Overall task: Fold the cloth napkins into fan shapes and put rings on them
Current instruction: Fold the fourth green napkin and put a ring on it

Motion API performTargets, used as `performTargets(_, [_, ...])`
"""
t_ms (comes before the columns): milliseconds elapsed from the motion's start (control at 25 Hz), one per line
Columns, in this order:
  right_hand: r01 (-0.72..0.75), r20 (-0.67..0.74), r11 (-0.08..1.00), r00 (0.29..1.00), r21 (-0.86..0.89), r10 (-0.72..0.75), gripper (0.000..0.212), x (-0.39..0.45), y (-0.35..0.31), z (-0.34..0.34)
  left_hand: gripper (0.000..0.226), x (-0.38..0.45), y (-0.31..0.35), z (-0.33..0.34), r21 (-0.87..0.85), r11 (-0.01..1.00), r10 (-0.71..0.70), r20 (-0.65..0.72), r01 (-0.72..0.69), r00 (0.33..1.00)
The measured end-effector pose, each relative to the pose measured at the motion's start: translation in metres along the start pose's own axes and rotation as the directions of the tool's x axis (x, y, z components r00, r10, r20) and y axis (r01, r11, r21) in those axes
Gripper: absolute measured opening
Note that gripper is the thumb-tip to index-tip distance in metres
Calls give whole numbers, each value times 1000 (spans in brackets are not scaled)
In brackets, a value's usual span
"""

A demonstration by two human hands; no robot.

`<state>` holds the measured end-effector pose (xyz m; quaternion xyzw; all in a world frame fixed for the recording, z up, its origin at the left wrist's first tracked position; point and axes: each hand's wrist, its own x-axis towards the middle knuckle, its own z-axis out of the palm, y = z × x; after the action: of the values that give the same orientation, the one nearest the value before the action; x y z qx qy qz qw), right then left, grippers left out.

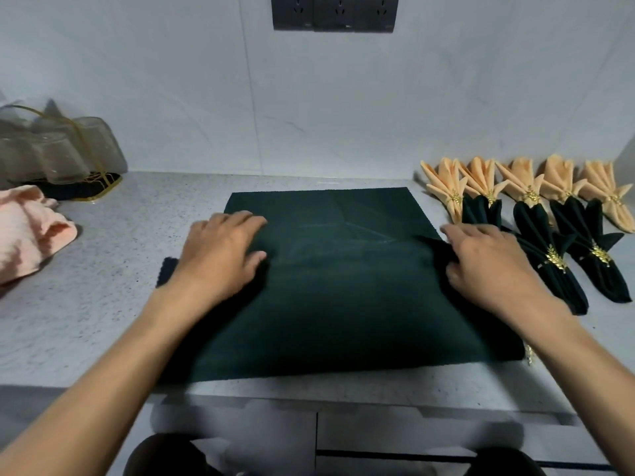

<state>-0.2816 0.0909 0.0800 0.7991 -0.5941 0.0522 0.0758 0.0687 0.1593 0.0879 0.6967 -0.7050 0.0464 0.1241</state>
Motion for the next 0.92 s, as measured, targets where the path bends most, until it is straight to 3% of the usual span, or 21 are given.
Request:
performTargets(40, [81,-61,996,995,26,-79,53,-4,-7,6,48,-7,5,10,-59,997,48,-33,-50,998])
performTargets(80, [182,-18,975,983,128,-181,61,-14,-12,11,53,-20,11,19,-147,980,137,32,-131,990])
performTargets(160, [310,177,899,910,310,-375,68,-45,-19,25,69,-58,18,41,-232,946,283,252,-227,925])
performTargets(240, [325,291,864,846,384,-447,63,-66,-24,49,78,-83,14,64,-257,946,283,352,-198,892])
performTargets(440, [335,78,865,918,374,-389,62,-61,-65,95,71,-73,-28,81,-231,969,159,319,-86,934])
performTargets(640, [301,-61,847,950,438,-305,55,-47,-65,95,76,-64,-35,71,-172,972,206,290,-161,935])
performTargets(760, [287,-159,895,956,341,-246,49,-68,-46,71,76,-71,-12,52,-219,948,282,237,-232,929])
performTargets(840, [306,-47,911,951,277,-305,50,-86,-38,55,73,-84,5,45,-276,919,357,276,-283,892])
performTargets(920, [308,212,930,913,203,-348,56,-92,-34,35,61,-90,9,45,-314,902,411,419,-296,809])
